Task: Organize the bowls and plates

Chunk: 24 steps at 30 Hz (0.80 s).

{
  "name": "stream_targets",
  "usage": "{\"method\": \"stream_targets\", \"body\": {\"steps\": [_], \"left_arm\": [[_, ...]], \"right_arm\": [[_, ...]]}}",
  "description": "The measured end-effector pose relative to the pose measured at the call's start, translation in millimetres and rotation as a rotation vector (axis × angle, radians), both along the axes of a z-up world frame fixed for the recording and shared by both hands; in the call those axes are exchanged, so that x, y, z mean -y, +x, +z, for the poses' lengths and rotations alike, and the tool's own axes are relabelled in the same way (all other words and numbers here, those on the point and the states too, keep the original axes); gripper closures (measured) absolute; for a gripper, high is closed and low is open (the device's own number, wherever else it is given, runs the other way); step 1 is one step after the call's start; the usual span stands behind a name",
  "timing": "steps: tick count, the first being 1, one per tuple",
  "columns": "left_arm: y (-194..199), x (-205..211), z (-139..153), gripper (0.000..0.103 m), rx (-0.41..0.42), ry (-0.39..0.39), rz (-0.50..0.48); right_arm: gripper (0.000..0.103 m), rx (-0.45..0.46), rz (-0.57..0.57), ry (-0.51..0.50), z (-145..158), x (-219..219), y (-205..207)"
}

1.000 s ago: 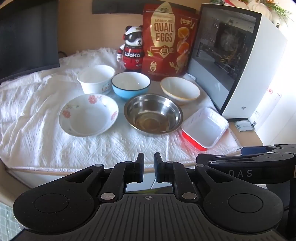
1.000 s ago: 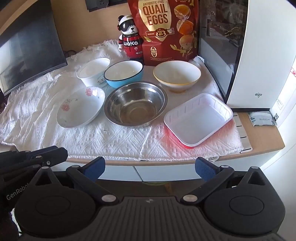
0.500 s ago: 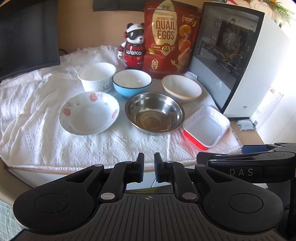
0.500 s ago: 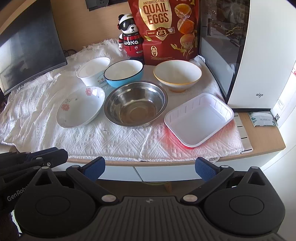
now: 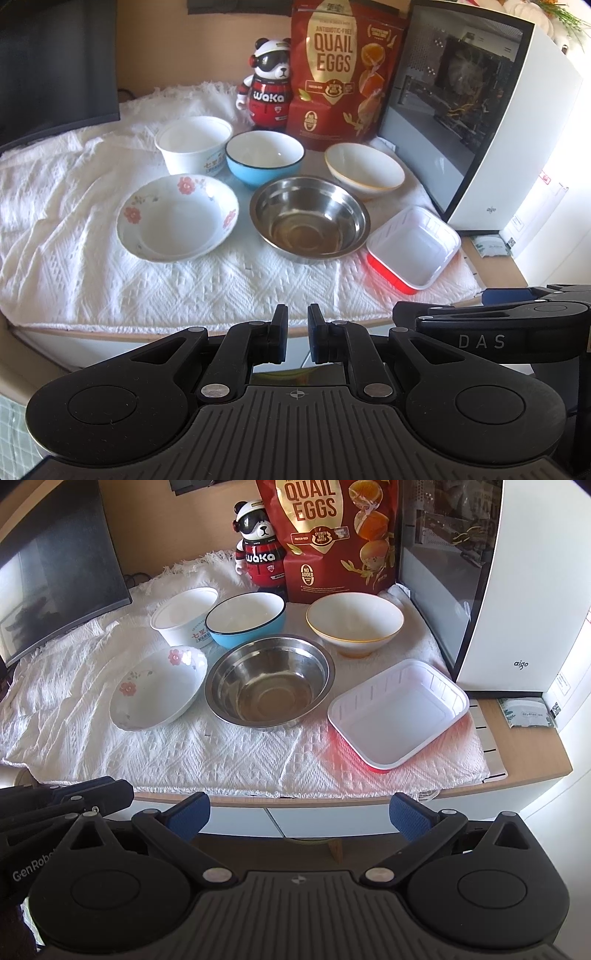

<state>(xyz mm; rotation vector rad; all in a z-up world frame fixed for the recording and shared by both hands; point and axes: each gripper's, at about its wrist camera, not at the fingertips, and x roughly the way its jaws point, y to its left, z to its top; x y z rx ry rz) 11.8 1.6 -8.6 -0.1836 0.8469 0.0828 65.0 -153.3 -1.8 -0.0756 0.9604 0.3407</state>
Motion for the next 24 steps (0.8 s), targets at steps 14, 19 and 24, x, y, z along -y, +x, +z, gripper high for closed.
{"method": "stream_targets", "body": {"steps": [14, 19, 24], "left_arm": [[0.8, 3.1, -0.2, 0.09, -0.004, -0.004, 0.001], [1.1, 2.8, -0.2, 0.09, -0.007, -0.006, 0.0], [2.2, 3.0, 0.3, 0.09, -0.009, -0.006, 0.0]], "right_arm": [[0.0, -0.005, 0.0, -0.003, 0.2, 0.5, 0.4], [0.0, -0.004, 0.003, -0.005, -0.3, 0.1, 0.8], [0.0, -0.007, 0.004, -0.007, -1.0, -0.7, 1.5]]}}
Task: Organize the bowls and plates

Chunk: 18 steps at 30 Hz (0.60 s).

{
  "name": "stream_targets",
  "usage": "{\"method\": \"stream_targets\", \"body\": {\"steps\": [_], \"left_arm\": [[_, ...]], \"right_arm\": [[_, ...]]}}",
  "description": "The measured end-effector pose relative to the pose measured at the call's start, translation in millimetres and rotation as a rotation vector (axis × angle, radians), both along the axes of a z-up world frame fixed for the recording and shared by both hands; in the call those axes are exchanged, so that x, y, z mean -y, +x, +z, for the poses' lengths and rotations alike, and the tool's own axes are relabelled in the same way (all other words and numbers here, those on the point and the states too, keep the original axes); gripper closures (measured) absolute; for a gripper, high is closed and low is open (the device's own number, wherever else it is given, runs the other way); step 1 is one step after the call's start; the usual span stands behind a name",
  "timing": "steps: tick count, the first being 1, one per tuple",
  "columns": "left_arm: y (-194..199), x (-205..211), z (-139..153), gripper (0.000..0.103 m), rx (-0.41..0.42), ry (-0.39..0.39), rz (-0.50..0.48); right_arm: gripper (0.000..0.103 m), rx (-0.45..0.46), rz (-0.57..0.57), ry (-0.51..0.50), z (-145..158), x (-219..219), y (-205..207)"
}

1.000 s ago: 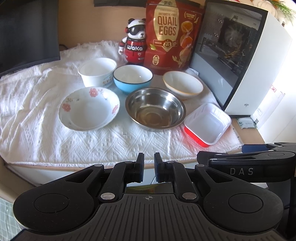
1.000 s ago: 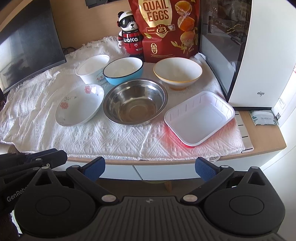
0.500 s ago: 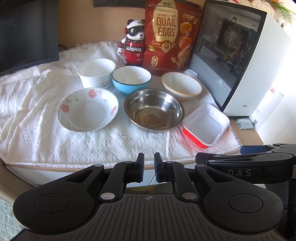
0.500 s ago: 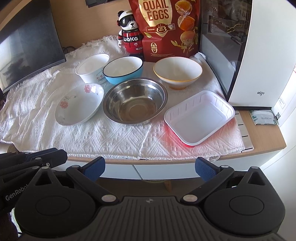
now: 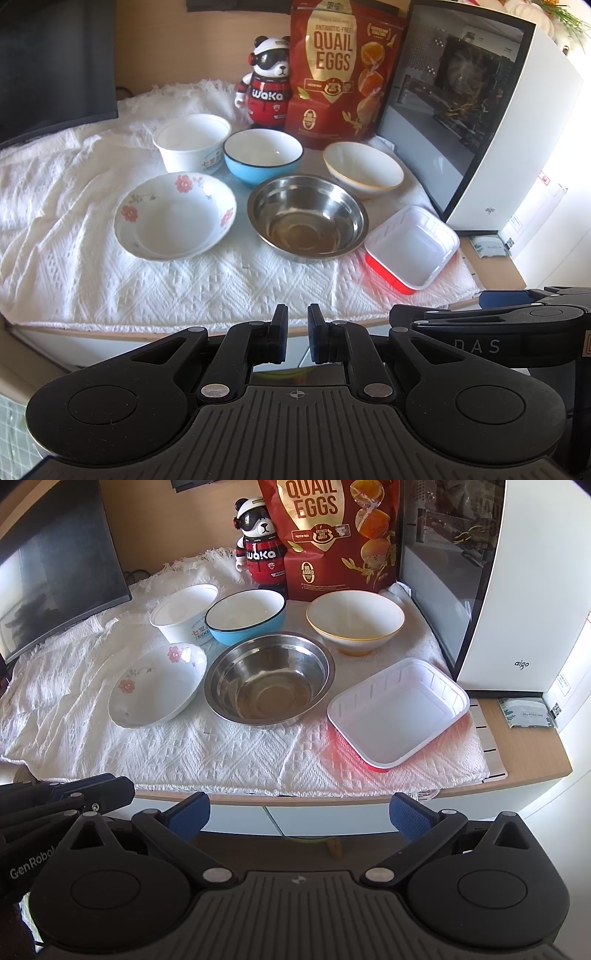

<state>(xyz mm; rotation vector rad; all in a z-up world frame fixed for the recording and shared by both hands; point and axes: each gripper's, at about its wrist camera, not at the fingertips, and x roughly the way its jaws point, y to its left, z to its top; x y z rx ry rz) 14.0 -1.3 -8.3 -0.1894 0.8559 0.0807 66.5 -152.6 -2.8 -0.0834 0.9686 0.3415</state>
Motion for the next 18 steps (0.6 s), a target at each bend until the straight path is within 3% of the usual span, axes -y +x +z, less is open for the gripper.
{"method": "stream_targets", "body": {"steps": [18], "left_arm": [[0.1, 0.0, -0.6, 0.09, -0.001, -0.004, 0.0]], "right_arm": [[0.0, -0.003, 0.0, -0.002, -1.6, -0.4, 1.5]]}}
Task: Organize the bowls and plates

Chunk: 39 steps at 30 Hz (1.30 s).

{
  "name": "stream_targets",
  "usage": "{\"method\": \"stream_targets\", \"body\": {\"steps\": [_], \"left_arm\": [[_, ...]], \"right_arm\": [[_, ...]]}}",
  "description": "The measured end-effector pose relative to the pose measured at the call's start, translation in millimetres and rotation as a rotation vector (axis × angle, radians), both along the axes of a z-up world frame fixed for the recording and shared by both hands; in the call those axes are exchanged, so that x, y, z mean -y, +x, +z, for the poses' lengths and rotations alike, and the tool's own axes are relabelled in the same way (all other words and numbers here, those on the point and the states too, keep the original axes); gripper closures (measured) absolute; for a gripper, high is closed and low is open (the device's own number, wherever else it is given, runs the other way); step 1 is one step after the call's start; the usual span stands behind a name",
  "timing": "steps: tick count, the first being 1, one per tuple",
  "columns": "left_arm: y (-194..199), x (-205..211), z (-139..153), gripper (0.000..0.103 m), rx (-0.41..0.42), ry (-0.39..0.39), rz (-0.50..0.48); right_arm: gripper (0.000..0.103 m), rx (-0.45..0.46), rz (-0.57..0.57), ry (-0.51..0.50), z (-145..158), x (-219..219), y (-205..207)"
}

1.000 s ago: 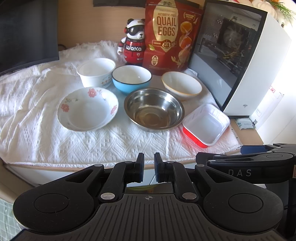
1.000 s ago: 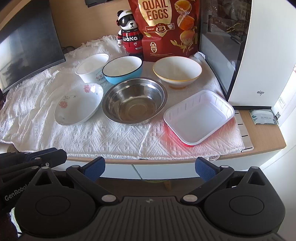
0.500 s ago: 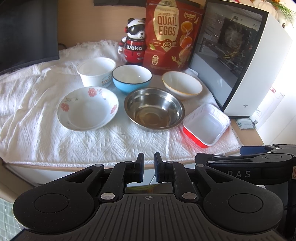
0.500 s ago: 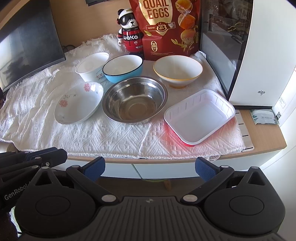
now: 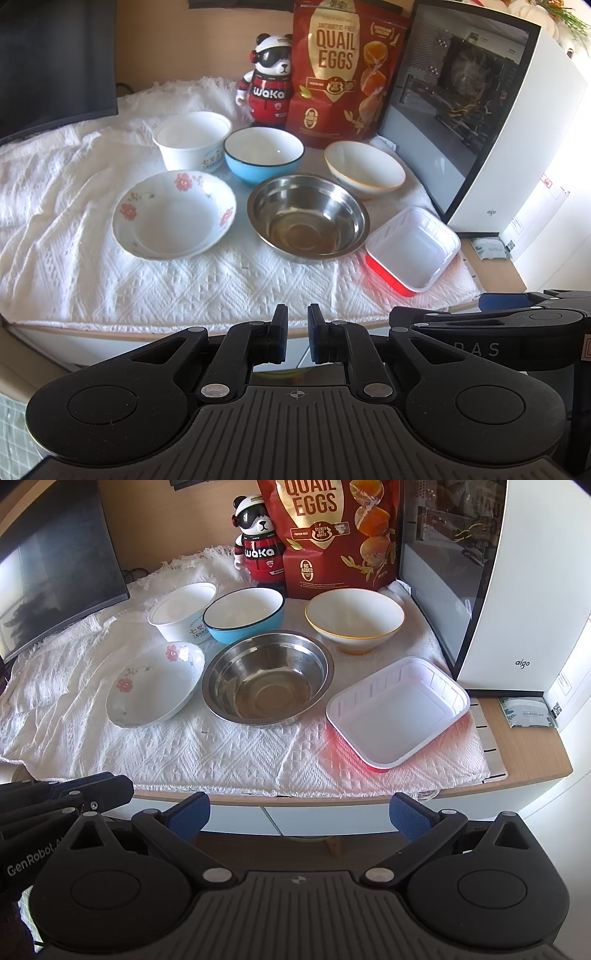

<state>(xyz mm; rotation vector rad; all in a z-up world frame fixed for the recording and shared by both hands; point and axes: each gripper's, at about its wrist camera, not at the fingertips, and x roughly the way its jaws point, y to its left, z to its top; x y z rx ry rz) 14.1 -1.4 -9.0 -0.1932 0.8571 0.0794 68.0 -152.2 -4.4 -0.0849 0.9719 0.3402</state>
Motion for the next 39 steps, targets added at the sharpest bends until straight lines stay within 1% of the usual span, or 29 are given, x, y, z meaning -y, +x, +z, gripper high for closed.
{"method": "stream_targets", "body": {"steps": [7, 11, 13, 17, 19, 22, 24, 25, 27, 29, 32, 33, 35, 36, 37, 39], "left_arm": [[2, -2, -2, 0.09, -0.001, -0.005, 0.003], [9, -11, -4, 0.09, -0.008, -0.036, 0.019], [15, -18, -4, 0.09, -0.013, -0.067, 0.03], [32, -32, -6, 0.09, -0.007, -0.095, 0.035], [43, -42, -10, 0.09, 0.007, -0.122, 0.03], [61, -61, -21, 0.09, 0.022, -0.181, 0.013], [74, -72, -29, 0.09, 0.023, -0.183, -0.018], [80, -77, -34, 0.09, 0.01, -0.184, -0.031], [93, -90, -44, 0.09, -0.033, -0.204, -0.03], [104, -101, -53, 0.09, -0.068, -0.218, -0.022], [115, -117, -62, 0.09, -0.076, -0.239, -0.038], [117, -123, -63, 0.09, -0.072, -0.255, -0.044], [122, -137, -66, 0.09, -0.061, -0.289, -0.049], [125, -145, -68, 0.09, -0.059, -0.297, -0.041], [128, -151, -70, 0.09, -0.062, -0.299, -0.027], [133, -161, -75, 0.09, -0.079, -0.314, 0.001]], "right_arm": [[0.0, -0.004, -0.006, 0.003, -2, 0, 4], [0.0, 0.01, 0.004, 0.001, -3, -1, 6], [0.0, 0.057, 0.018, -0.006, -2, -2, 7], [0.0, 0.204, 0.024, -0.003, 5, -4, 12], [0.0, 0.276, 0.028, -0.022, 6, -7, 18], [0.0, 0.35, 0.037, -0.096, 2, -18, 32], [0.0, 0.395, 0.016, -0.184, -6, -29, 44], [0.0, 0.412, 0.01, -0.224, -10, -34, 50], [0.0, 0.407, 0.032, -0.27, -19, -41, 63], [0.0, 0.379, 0.069, -0.264, -23, -48, 75], [0.0, 0.35, 0.089, -0.252, -25, -58, 88], [0.0, 0.338, 0.082, -0.259, -26, -62, 94], [0.0, 0.305, 0.023, -0.281, -30, -66, 107], [0.0, 0.274, -0.003, -0.284, -32, -68, 116], [0.0, 0.237, -0.005, -0.271, -32, -69, 122], [0.0, 0.197, 0.008, -0.194, -30, -68, 128]]}}
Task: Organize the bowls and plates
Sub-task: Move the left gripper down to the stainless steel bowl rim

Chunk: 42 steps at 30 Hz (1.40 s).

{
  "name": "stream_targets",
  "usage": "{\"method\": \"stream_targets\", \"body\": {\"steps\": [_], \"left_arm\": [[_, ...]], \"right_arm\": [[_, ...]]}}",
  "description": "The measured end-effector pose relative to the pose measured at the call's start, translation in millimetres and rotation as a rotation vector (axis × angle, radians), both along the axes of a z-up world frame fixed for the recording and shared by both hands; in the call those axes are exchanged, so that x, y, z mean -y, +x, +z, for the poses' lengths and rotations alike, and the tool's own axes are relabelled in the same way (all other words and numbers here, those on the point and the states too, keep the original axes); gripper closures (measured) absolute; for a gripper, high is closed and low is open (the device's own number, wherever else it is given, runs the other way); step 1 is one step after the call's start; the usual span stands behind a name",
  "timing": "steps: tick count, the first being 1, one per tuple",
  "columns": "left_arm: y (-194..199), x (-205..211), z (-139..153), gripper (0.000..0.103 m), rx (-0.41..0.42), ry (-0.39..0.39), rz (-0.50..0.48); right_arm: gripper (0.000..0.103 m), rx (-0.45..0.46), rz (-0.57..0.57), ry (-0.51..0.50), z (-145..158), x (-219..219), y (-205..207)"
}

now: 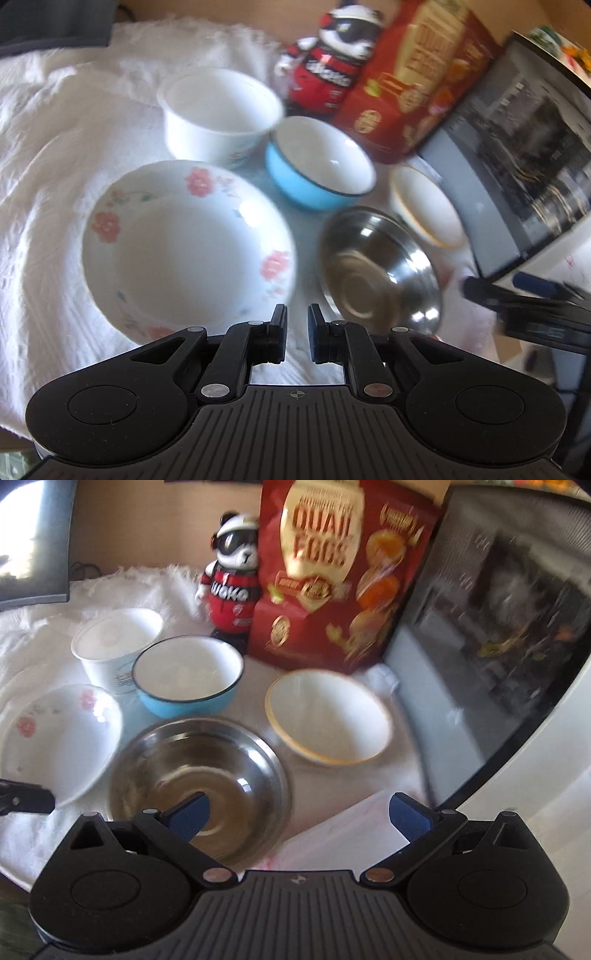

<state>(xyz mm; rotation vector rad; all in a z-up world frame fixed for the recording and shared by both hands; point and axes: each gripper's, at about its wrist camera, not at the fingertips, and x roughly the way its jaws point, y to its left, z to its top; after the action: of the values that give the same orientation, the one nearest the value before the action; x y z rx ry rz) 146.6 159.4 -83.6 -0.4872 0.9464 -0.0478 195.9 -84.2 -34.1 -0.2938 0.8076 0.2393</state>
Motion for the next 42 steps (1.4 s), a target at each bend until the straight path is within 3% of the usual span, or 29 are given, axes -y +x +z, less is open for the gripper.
{"method": "stream_targets", "body": {"steps": [3, 7, 11, 14, 17, 19, 22, 31, 42], "left_arm": [[5, -5, -5, 0.09, -0.024, -0.044, 0.008], [14, 1, -10, 0.09, -0.04, -0.053, 0.011], [16, 8, -11, 0.09, -0.012, -0.028, 0.045], [14, 13, -9, 0.09, -0.028, -0.053, 0.083], [15, 19, -8, 0.09, -0.038, -0.01, 0.111], [16, 19, -12, 0.09, -0.056, -0.035, 0.144], [16, 24, -13, 0.09, -0.06, -0.064, 0.165], [14, 37, -6, 0.09, -0.011, -0.13, 0.217], [33, 61, -23, 0.088, -0.082, -0.011, 0.212]], "right_arm": [[0.0, -0.044, 0.023, 0.142, 3, 8, 5], [0.0, -0.096, -0.008, 0.151, -8, 14, 16], [0.0, -0.123, 0.043, 0.229, -15, 27, 27], [0.002, -0.093, 0.088, 0.2, -19, 27, 36], [0.016, -0.101, 0.157, 0.191, -20, 26, 46], [0.027, -0.103, 0.182, 0.182, -20, 27, 52], [0.034, -0.154, 0.231, 0.182, -26, 27, 62], [0.035, -0.212, 0.331, 0.189, -38, 30, 78], [0.035, -0.225, 0.335, 0.19, -45, 44, 86]]}}
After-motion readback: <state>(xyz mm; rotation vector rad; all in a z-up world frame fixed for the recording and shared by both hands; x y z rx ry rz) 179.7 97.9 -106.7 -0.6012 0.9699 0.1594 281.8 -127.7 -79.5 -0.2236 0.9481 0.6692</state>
